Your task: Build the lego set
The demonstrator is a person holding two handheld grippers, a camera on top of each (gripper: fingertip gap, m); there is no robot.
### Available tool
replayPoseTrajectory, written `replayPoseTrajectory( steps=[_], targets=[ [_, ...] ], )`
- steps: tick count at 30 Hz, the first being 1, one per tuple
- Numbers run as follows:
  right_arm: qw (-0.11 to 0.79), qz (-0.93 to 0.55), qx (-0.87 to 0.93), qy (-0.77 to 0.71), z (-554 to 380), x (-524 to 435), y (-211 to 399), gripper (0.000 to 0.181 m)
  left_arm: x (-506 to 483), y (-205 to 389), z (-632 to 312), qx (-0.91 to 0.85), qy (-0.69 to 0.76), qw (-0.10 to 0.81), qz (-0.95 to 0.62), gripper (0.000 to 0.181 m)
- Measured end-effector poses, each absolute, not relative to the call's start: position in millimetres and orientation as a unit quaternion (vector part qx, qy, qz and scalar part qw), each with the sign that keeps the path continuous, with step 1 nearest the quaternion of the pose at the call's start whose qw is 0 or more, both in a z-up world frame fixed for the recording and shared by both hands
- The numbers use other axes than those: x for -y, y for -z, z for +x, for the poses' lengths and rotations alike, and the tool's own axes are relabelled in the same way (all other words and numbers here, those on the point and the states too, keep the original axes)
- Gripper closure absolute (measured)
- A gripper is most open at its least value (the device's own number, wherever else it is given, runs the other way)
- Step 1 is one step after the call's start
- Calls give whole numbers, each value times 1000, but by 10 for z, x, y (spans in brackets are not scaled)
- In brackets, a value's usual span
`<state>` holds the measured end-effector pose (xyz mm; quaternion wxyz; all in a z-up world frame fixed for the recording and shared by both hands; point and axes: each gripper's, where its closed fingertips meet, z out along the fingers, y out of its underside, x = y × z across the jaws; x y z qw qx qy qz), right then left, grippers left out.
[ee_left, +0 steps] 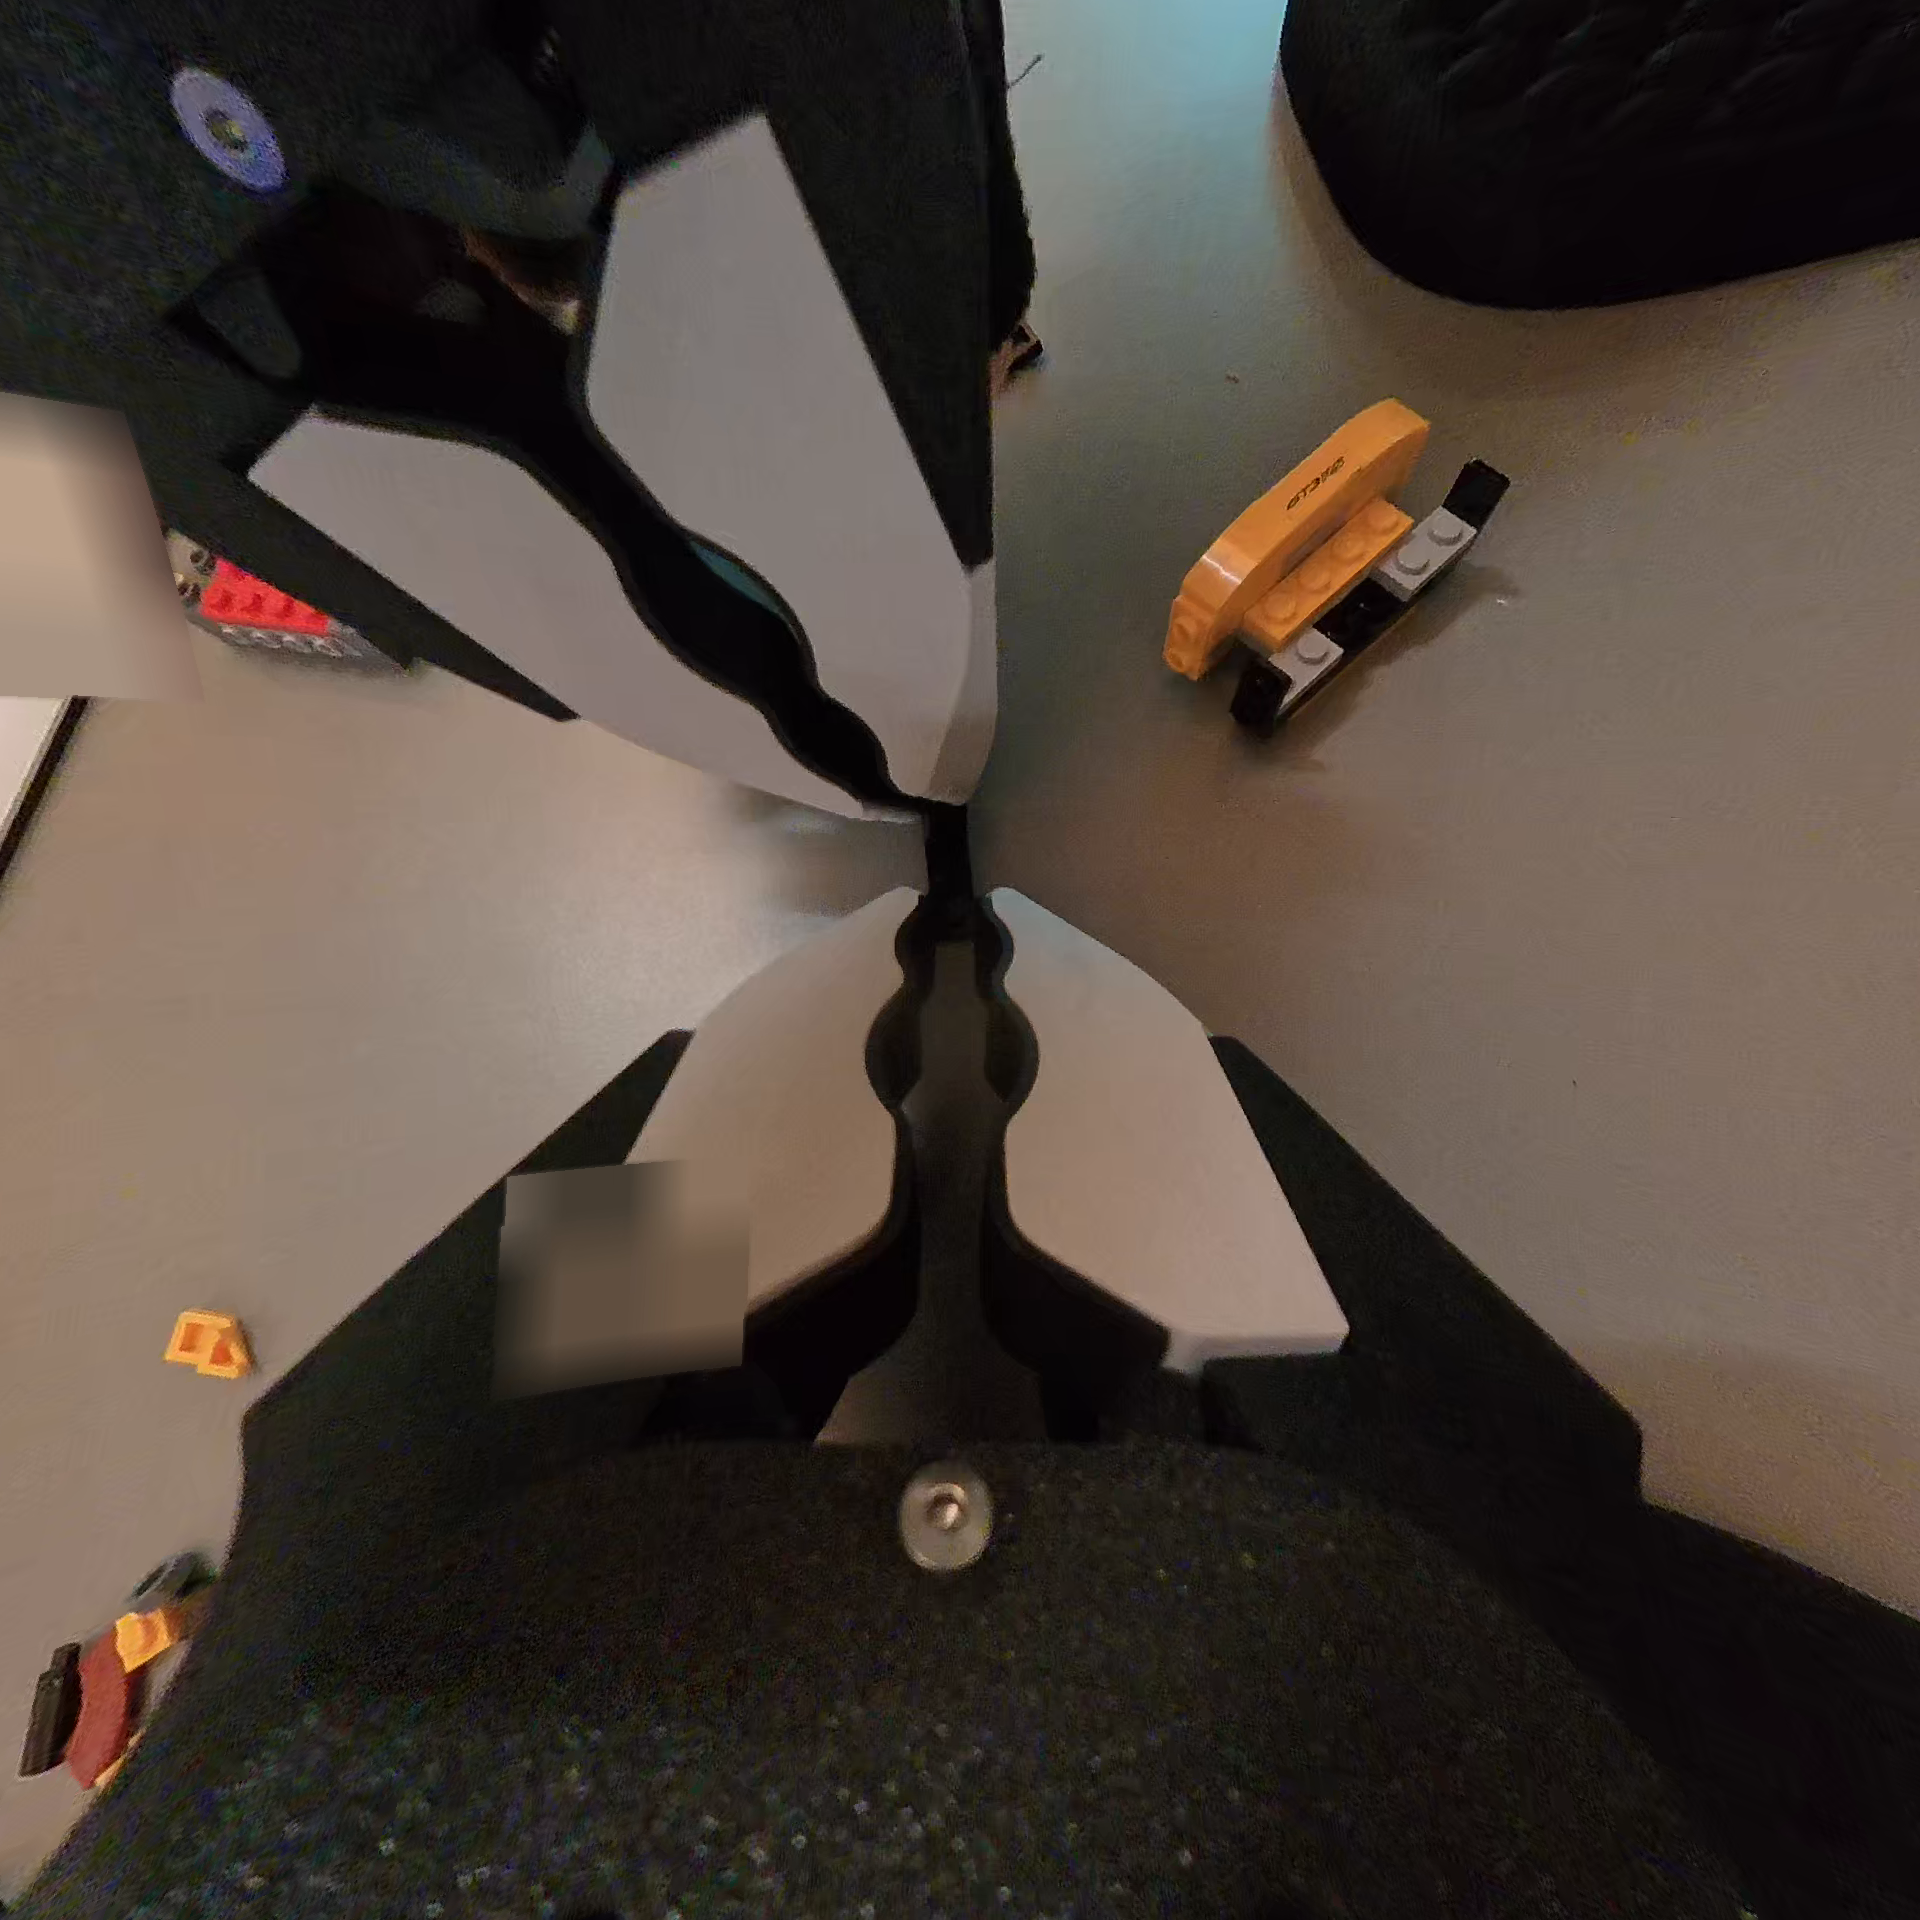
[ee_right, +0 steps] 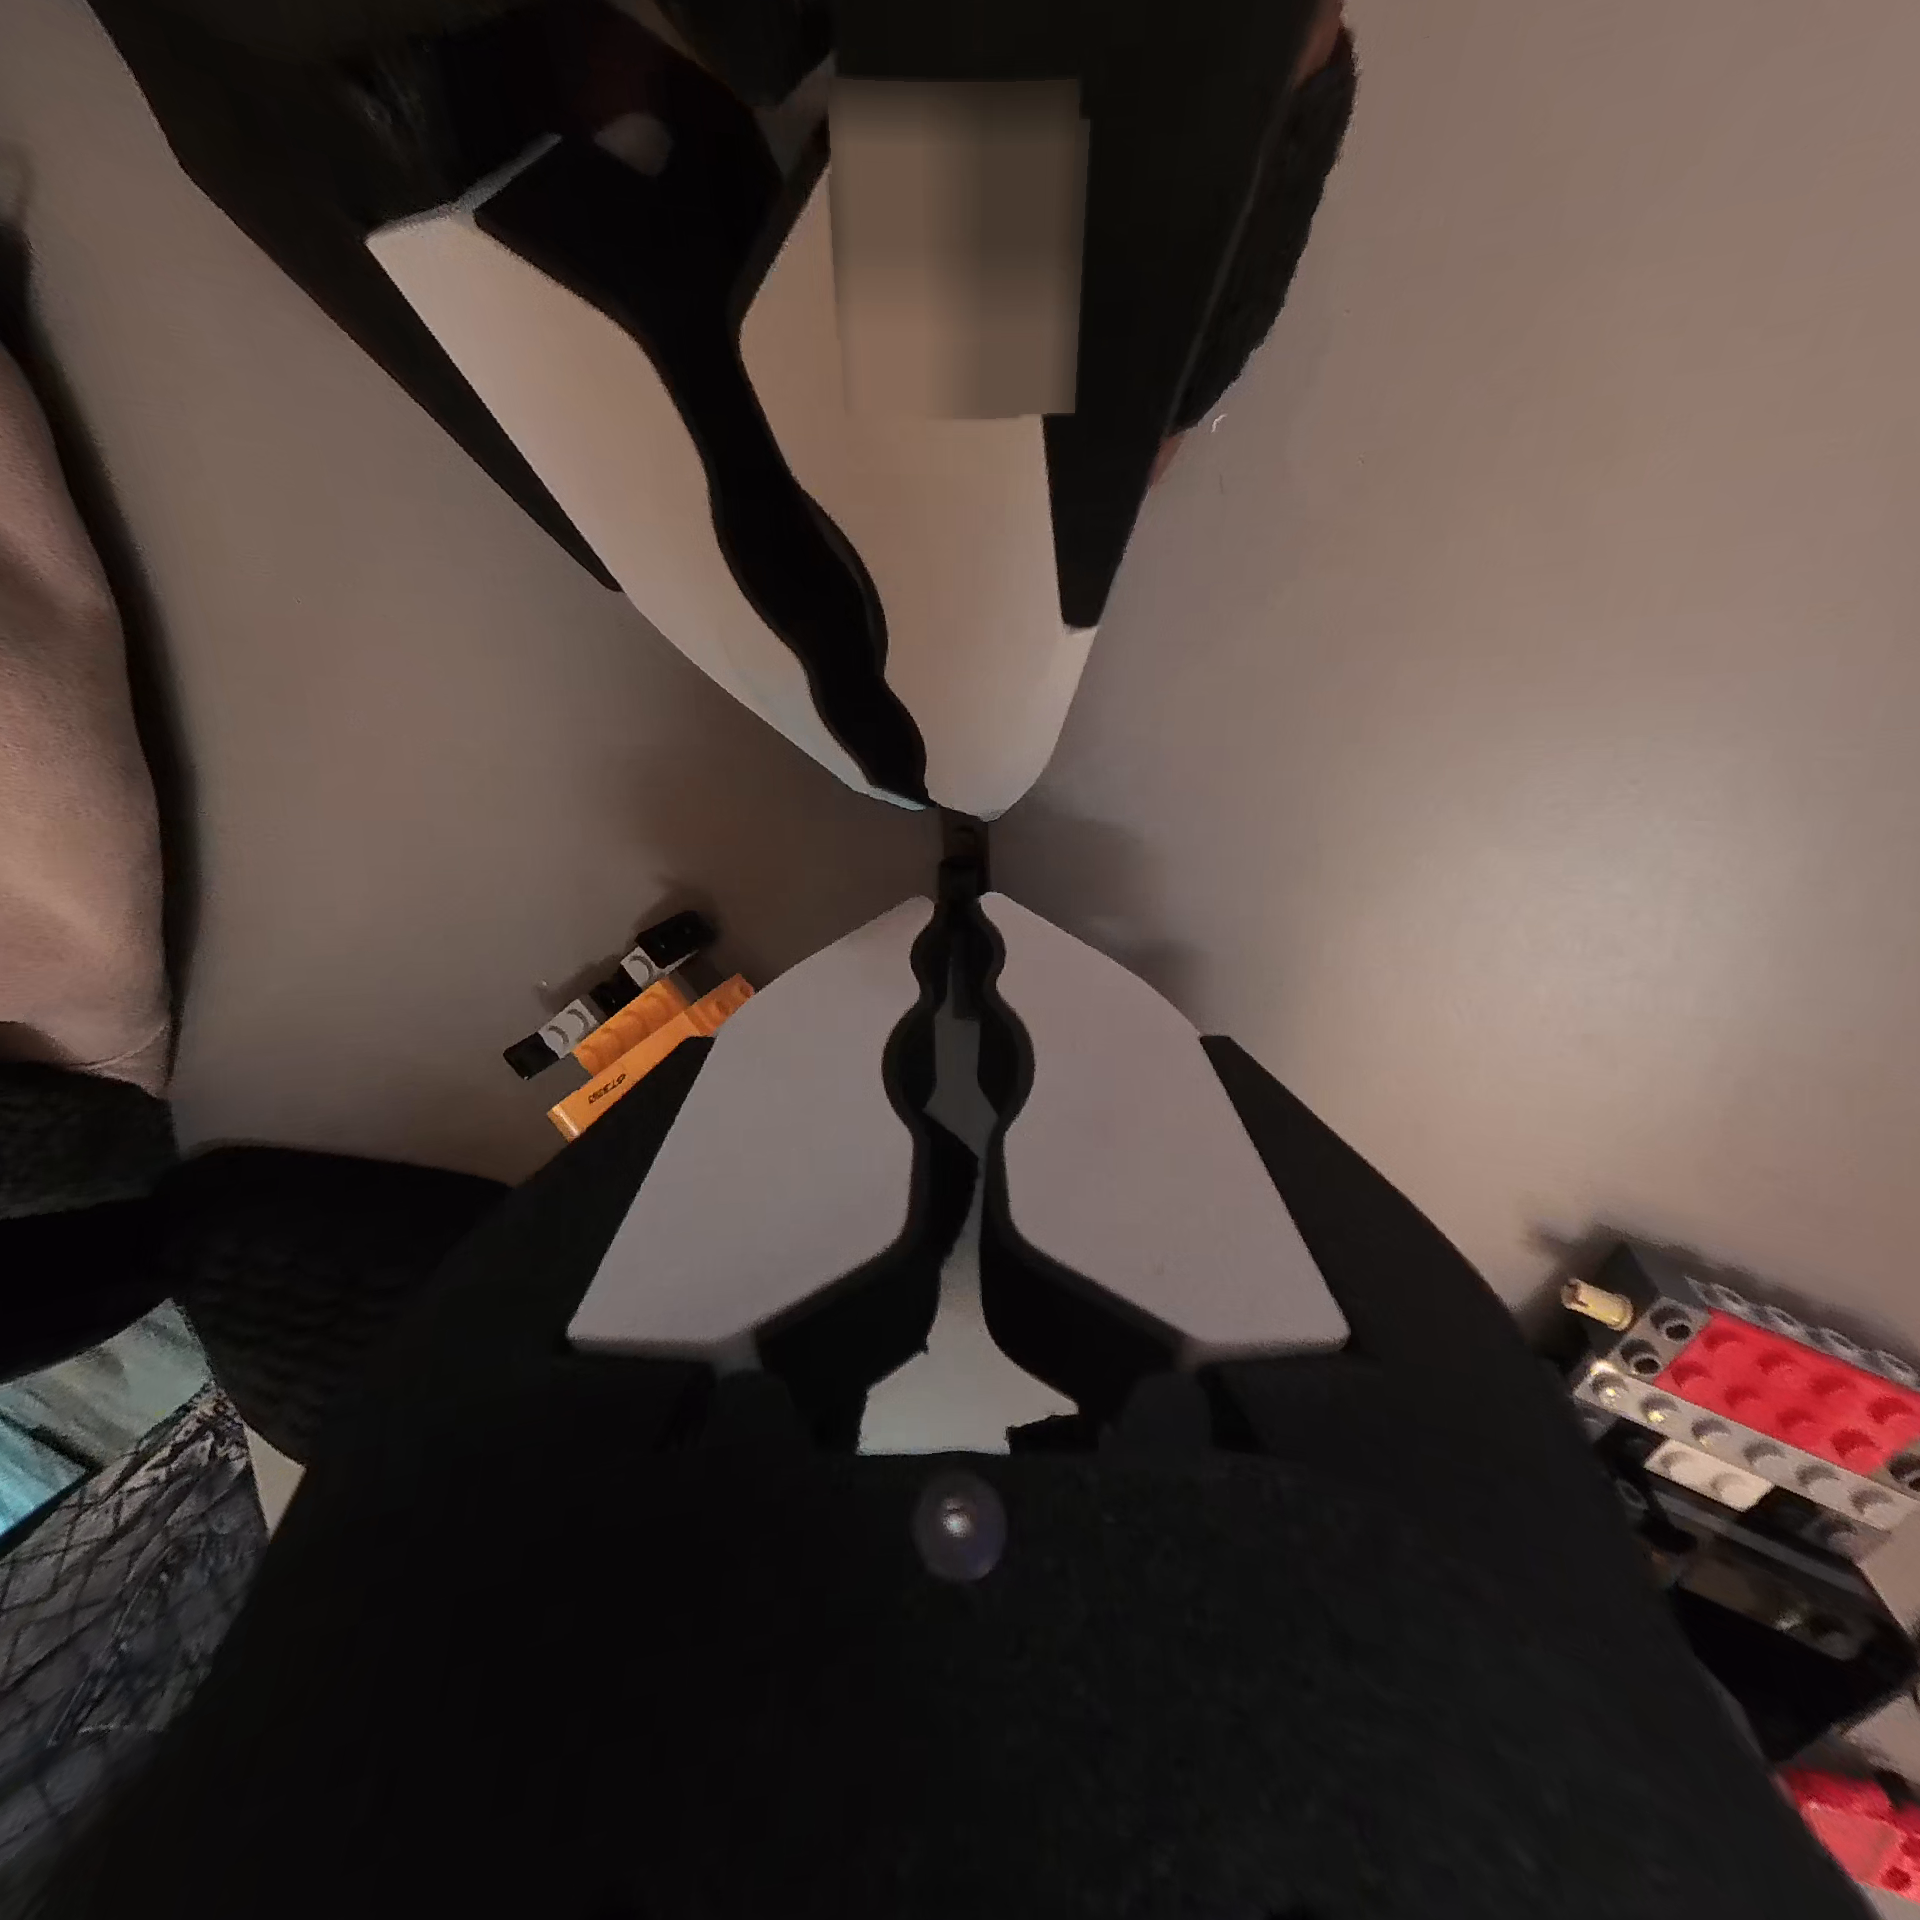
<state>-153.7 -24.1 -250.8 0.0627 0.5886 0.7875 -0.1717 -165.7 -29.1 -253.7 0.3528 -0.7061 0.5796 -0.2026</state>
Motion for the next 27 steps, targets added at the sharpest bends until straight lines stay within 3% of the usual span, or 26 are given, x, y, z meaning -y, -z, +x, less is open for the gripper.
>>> replayPoseTrajectory(
  steps=[27],
  targets=[
    [165,488,-845,144,-1549,249,2566,175,305,2532,-1645,-593,200,360,-692,175]
  ],
)
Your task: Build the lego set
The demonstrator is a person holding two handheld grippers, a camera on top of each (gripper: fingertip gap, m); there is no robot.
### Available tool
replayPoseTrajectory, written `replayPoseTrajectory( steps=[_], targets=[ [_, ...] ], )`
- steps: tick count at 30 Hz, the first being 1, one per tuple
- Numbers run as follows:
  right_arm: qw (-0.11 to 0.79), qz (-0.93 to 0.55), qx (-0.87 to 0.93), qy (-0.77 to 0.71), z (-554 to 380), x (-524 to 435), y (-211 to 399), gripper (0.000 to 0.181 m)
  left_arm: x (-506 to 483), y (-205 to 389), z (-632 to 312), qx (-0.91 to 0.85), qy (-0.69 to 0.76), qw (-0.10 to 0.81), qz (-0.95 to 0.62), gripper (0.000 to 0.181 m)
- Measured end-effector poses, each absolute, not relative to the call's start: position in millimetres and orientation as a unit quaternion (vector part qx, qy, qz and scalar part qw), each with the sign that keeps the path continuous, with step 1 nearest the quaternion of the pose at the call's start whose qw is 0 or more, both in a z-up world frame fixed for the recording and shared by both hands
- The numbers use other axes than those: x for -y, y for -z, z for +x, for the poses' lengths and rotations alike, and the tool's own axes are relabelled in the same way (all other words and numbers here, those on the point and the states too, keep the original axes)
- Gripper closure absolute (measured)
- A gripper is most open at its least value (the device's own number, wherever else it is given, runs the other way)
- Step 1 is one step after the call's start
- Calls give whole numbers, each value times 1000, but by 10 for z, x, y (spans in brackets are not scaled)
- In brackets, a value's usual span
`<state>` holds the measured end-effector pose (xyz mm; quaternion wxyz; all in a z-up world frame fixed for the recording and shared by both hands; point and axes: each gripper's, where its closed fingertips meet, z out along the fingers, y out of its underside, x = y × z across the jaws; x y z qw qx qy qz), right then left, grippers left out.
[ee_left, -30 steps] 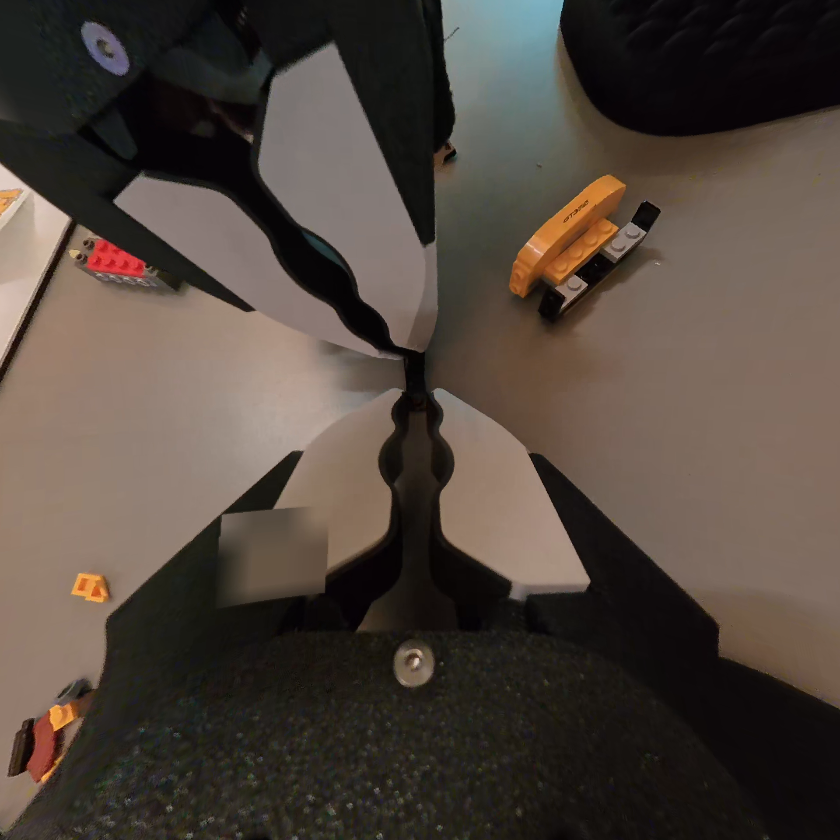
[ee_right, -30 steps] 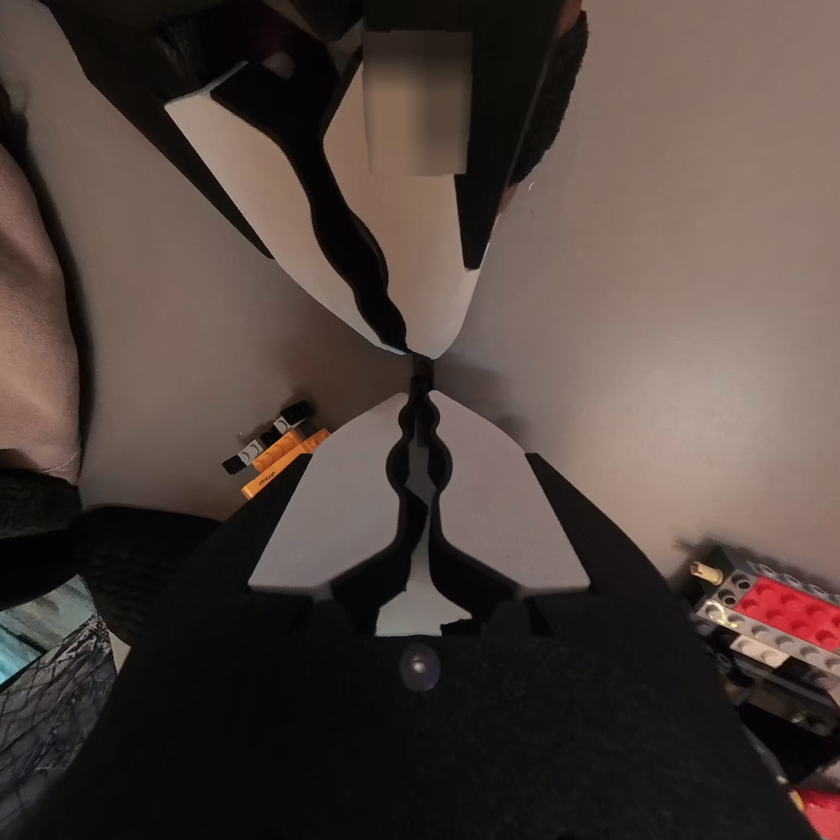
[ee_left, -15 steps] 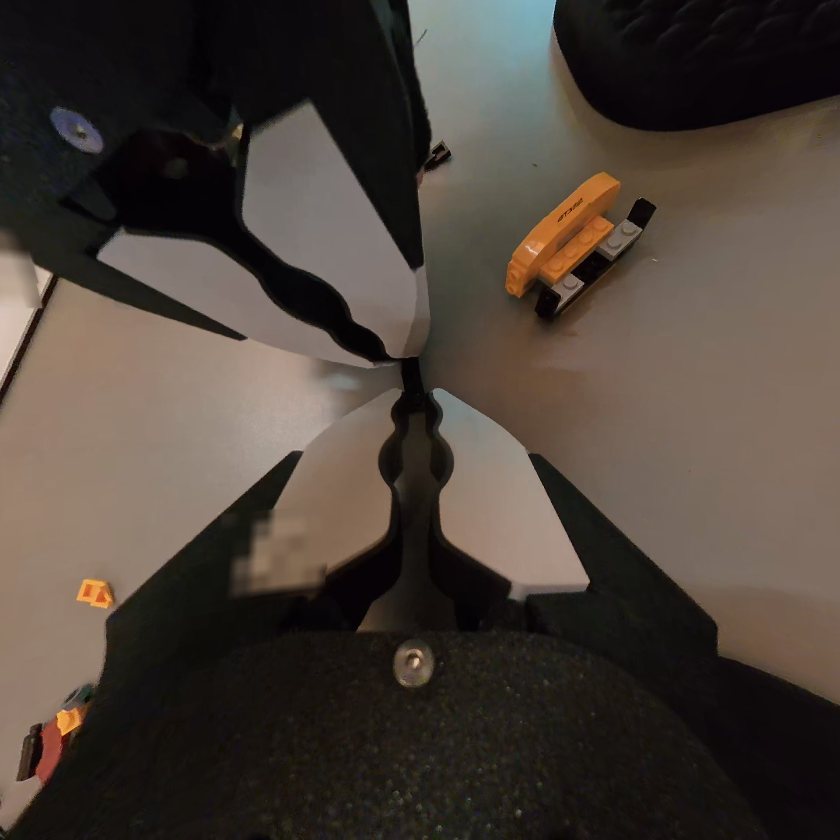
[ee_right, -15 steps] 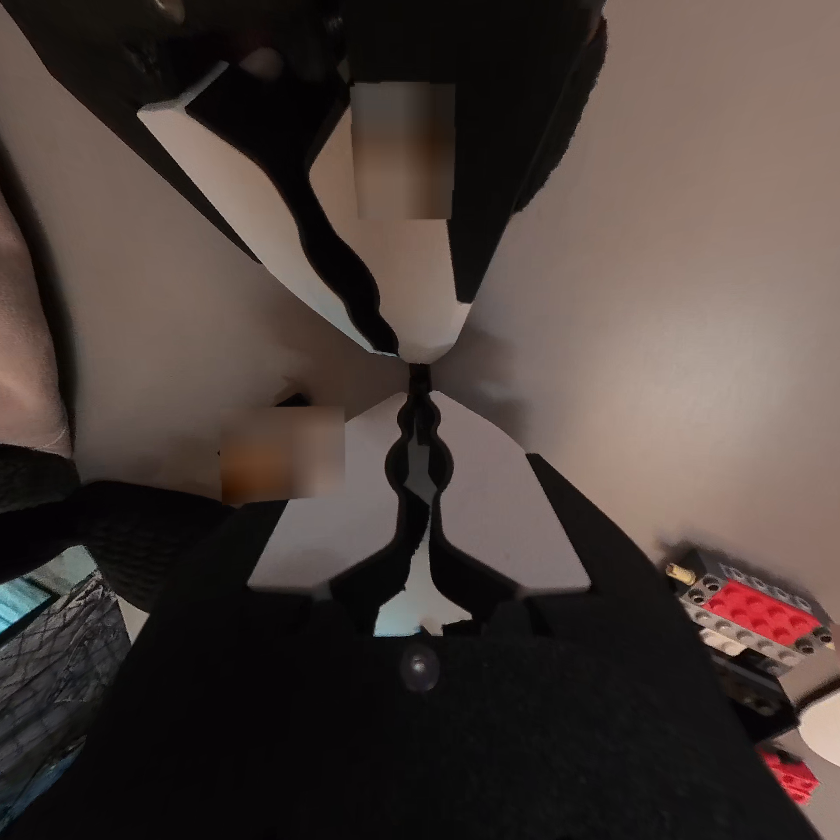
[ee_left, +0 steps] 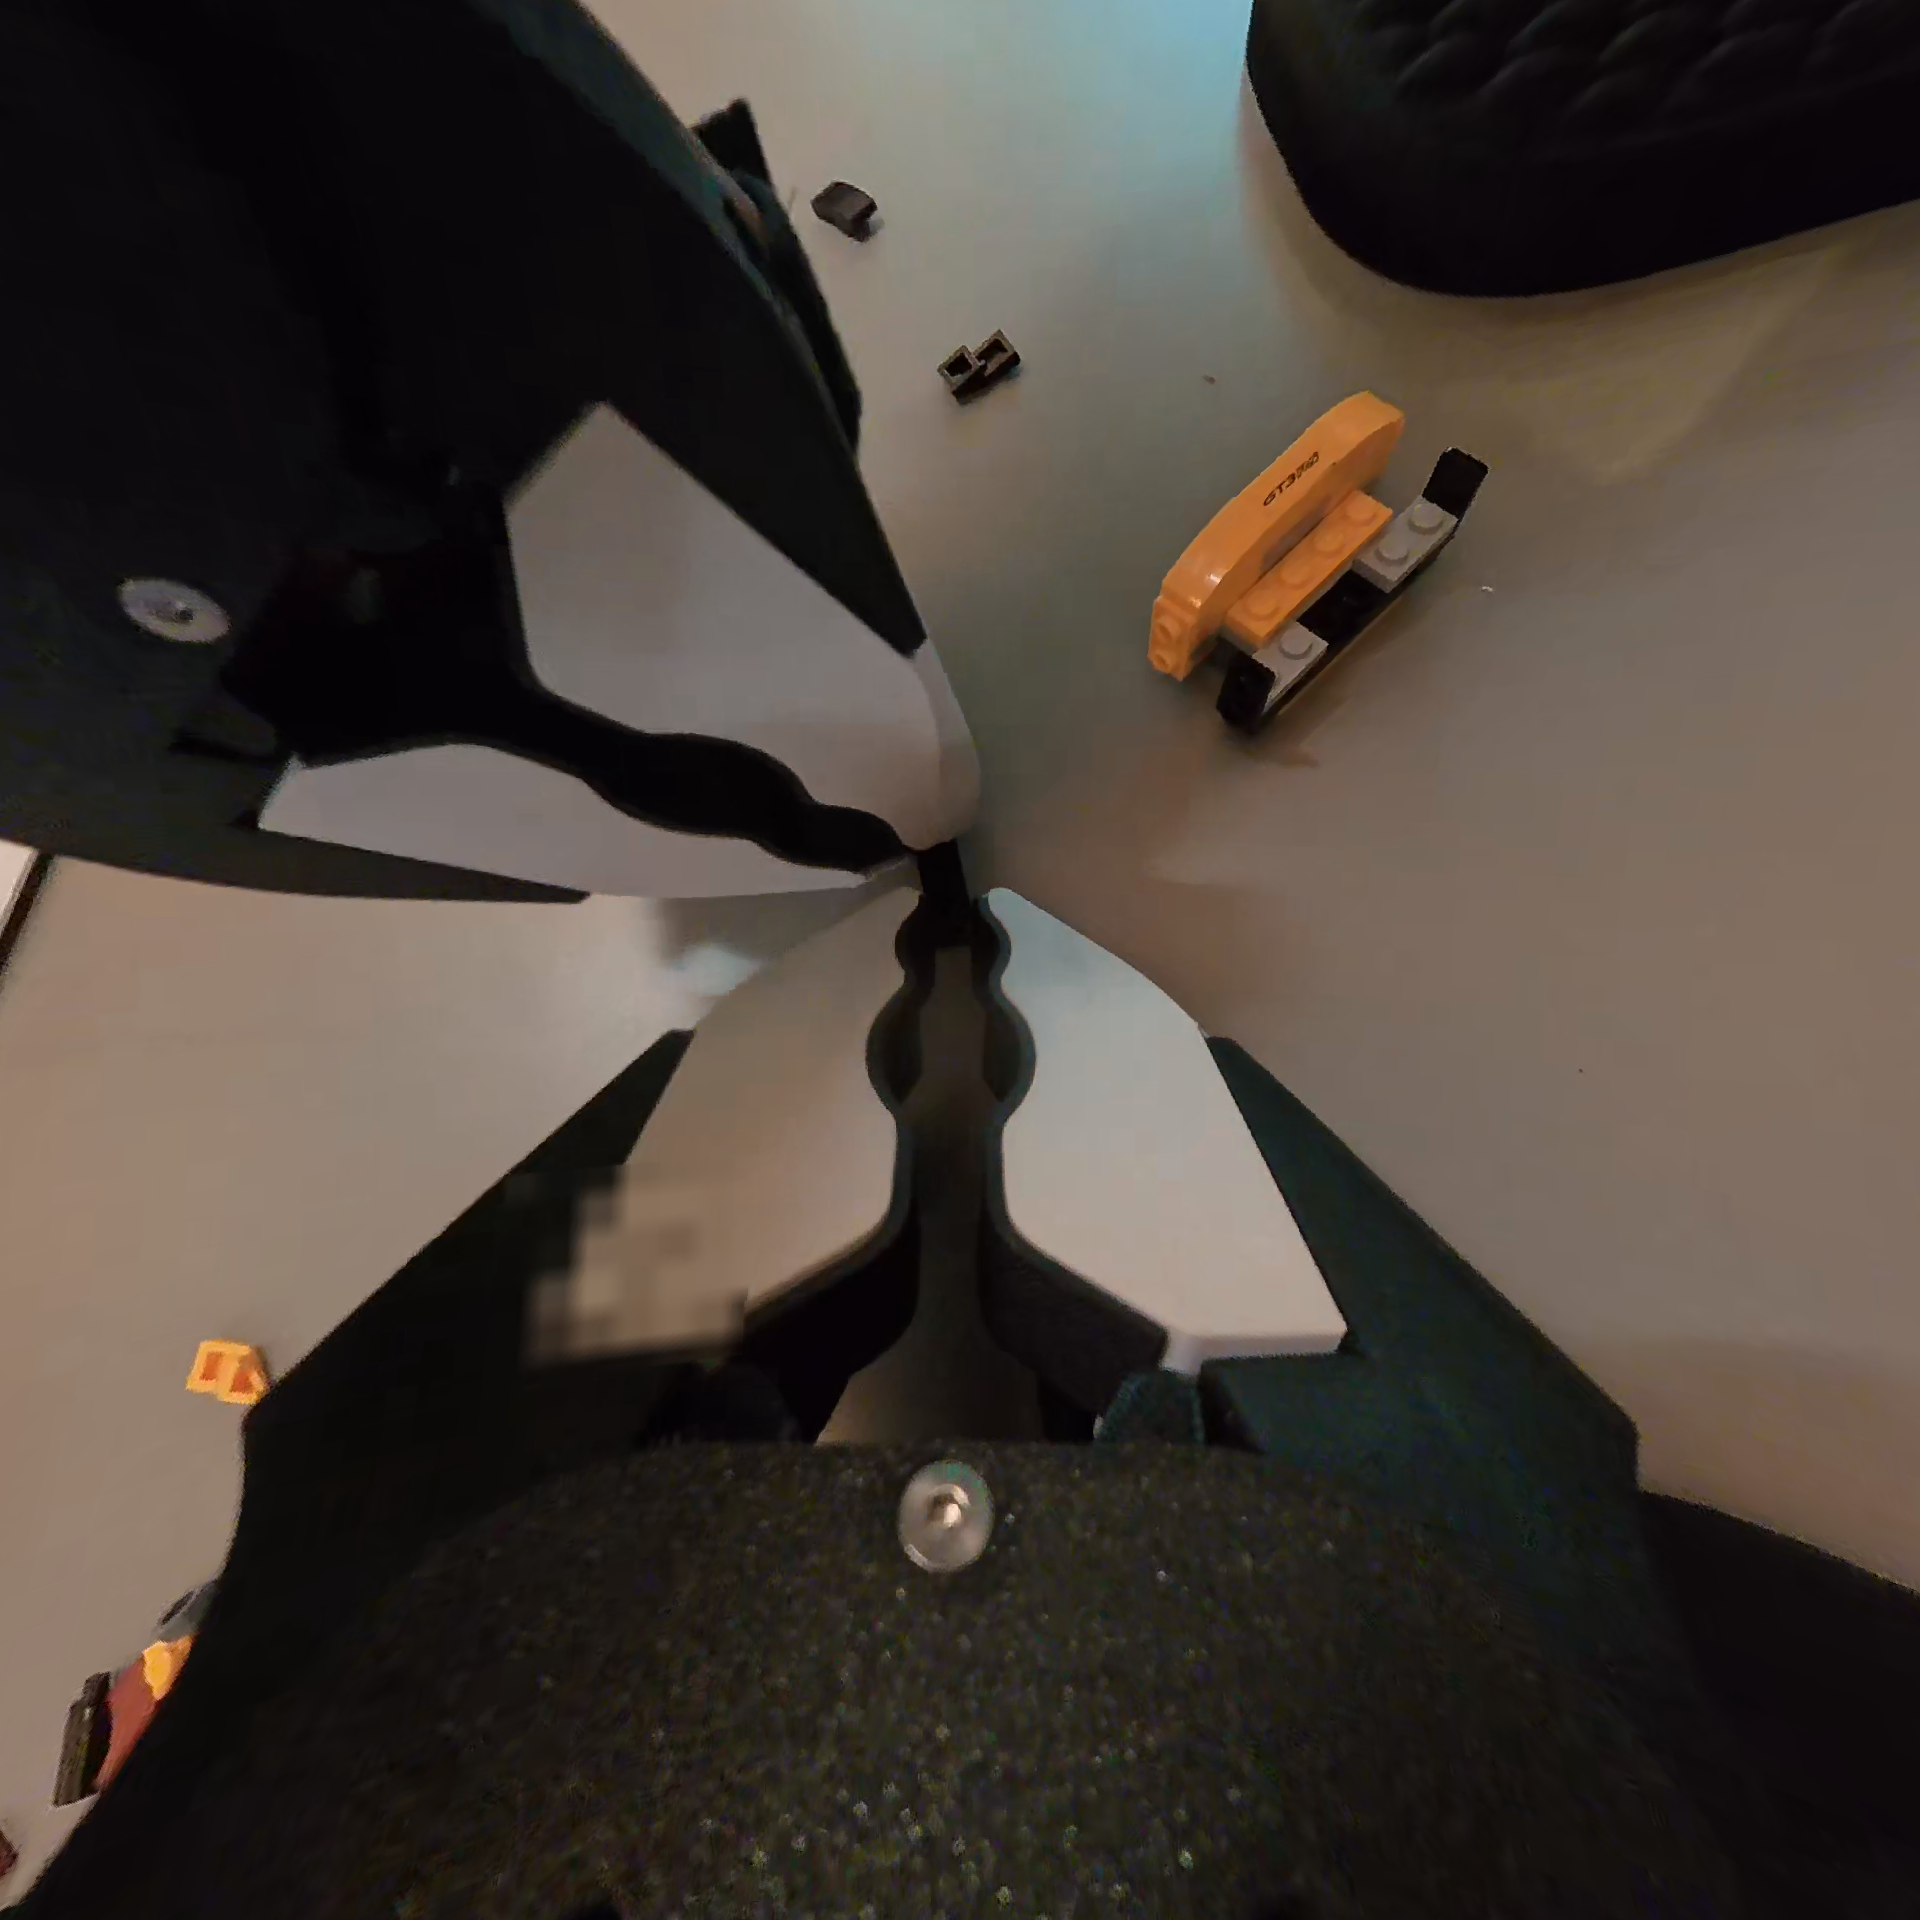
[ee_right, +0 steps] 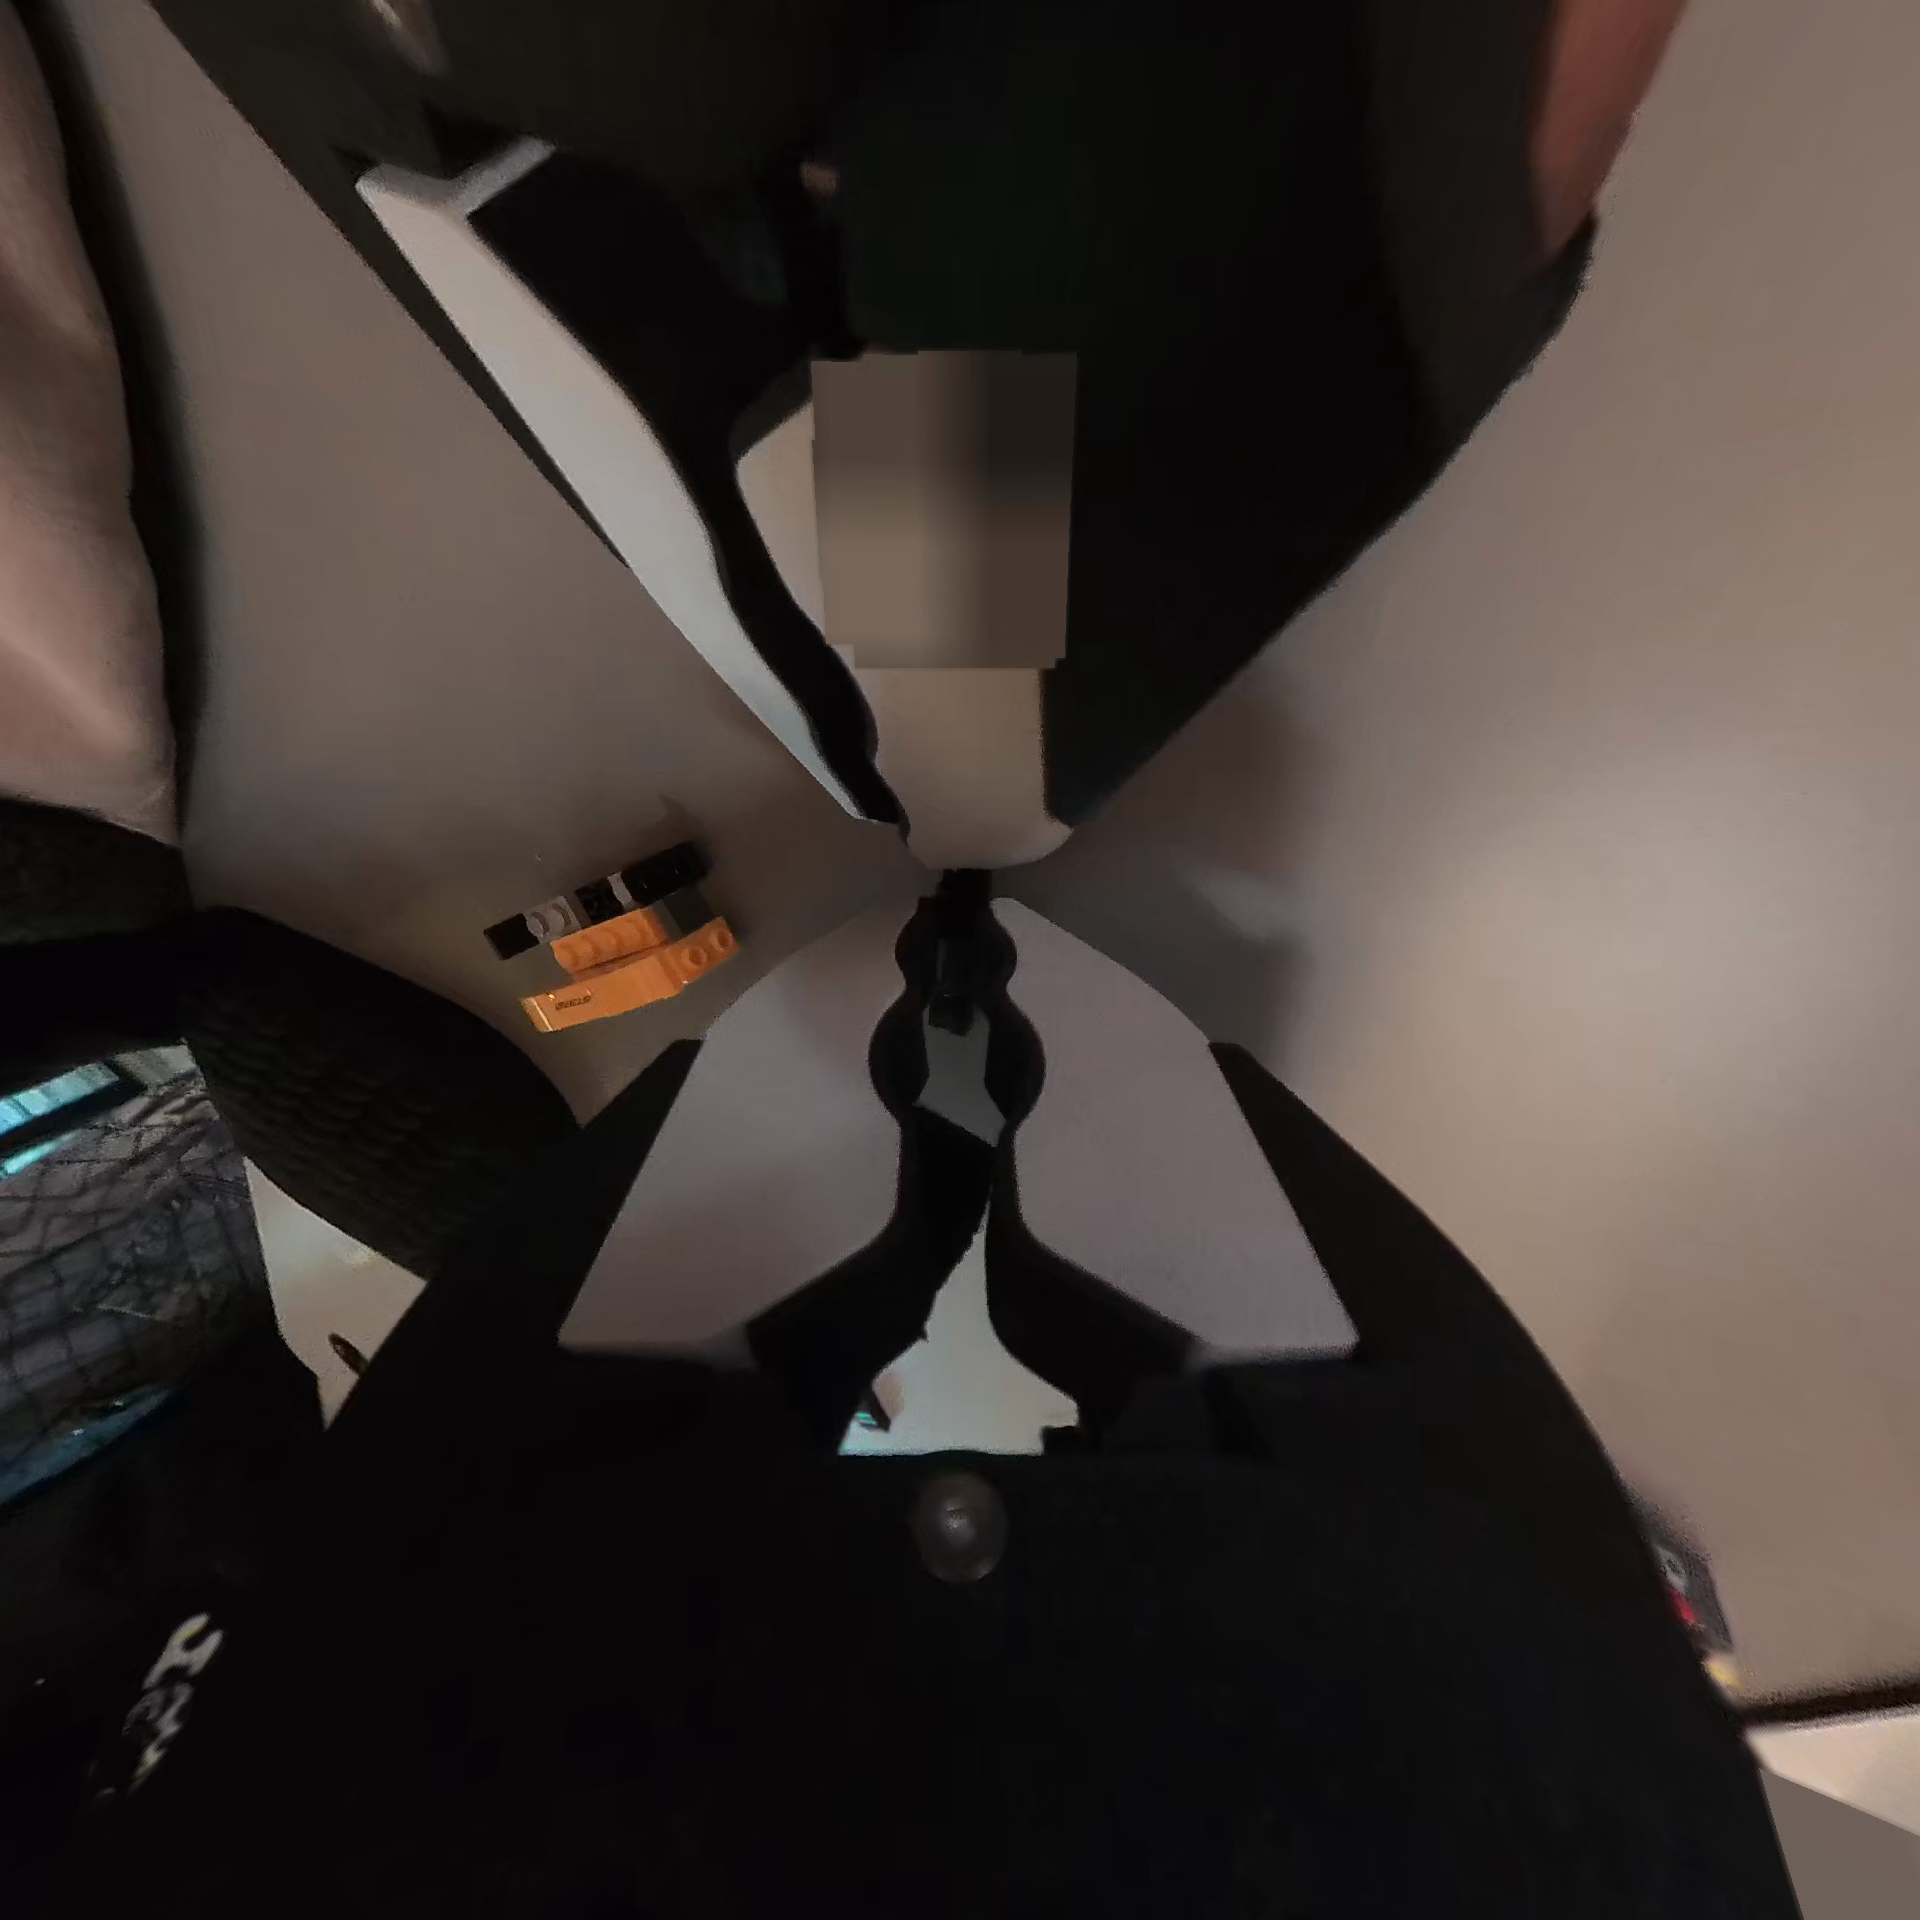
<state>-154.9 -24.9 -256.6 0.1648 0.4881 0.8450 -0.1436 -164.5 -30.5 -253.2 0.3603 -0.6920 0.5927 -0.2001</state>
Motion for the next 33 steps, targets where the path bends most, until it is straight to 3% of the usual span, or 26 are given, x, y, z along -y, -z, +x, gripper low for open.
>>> replayPoseTrajectory(
  steps=[8,17,22,28,33],
  targets=[
    [185,476,-844,168,-1556,246,2566,177,307,2529,-1643,-598,200,362,-686,175],
    [141,502,-832,190,-1530,254,2519,168,304,2524,-1649,-595,202,363,-688,175],
    [79,523,-821,216,-1551,180,2428,161,299,2523,-1653,-591,205,362,-691,175],
    [-60,554,-791,252,-1624,202,2401,170,292,2525,-1660,-586,209,359,-696,175],
    [-69,581,-766,264,-1588,205,2504,176,293,2526,-1659,-586,208,359,-696,175]
  ],
)
